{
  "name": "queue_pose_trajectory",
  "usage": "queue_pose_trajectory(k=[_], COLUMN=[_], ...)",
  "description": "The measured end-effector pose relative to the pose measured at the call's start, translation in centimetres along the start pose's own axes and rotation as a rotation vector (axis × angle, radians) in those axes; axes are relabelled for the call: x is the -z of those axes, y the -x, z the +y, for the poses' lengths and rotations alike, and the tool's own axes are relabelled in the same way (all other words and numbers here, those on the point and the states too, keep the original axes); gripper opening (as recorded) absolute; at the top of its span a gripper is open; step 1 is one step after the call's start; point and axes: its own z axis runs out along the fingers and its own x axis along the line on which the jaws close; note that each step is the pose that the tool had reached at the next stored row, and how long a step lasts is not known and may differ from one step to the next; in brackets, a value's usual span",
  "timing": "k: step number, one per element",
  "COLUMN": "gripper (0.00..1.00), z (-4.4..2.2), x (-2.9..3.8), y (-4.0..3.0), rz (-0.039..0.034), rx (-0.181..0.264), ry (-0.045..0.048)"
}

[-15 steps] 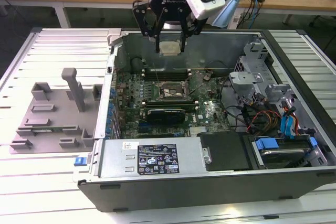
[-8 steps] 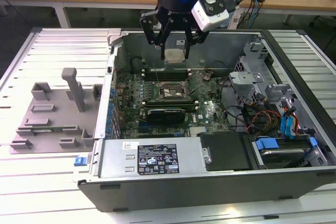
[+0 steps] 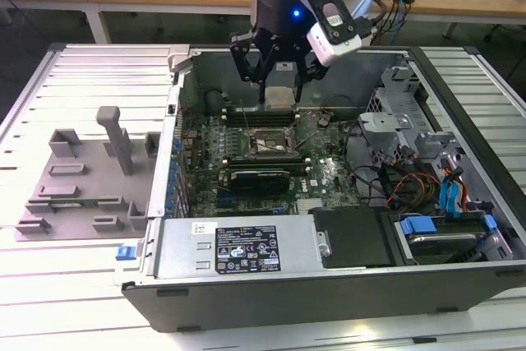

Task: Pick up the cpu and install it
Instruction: 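Pick up the cpu and move it towards the insertion slot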

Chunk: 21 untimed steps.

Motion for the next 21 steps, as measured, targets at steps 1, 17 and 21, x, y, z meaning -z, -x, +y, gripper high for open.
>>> queue_pose_trajectory(k=[1,17,21], gripper=[0.55,0.55,0.55], z=[0.00,1.64,2.93], x=[-0.08,-2.28,-3.64], y=[0.02,0.06,-0.20], rz=[-0.0001,0.0000,-0.0002], rx=[0.000,0.000,0.000], ry=[0.0000,0.0000,0.0002])
